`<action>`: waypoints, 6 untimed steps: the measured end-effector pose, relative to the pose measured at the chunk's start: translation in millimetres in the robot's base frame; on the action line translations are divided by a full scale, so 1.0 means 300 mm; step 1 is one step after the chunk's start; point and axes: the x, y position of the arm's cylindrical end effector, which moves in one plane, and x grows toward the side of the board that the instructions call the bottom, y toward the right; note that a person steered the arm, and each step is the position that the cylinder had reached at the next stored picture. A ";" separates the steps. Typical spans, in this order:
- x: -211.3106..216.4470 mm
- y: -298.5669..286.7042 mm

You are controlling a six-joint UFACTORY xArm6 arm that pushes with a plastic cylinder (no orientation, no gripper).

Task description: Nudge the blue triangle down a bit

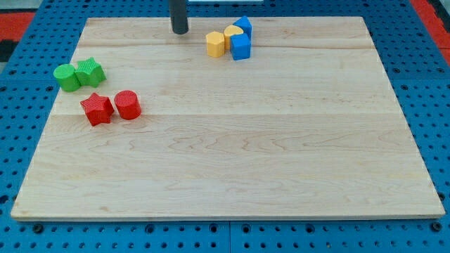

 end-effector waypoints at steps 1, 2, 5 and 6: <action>-0.065 0.105; -0.083 0.187; -0.082 0.435; -0.055 0.458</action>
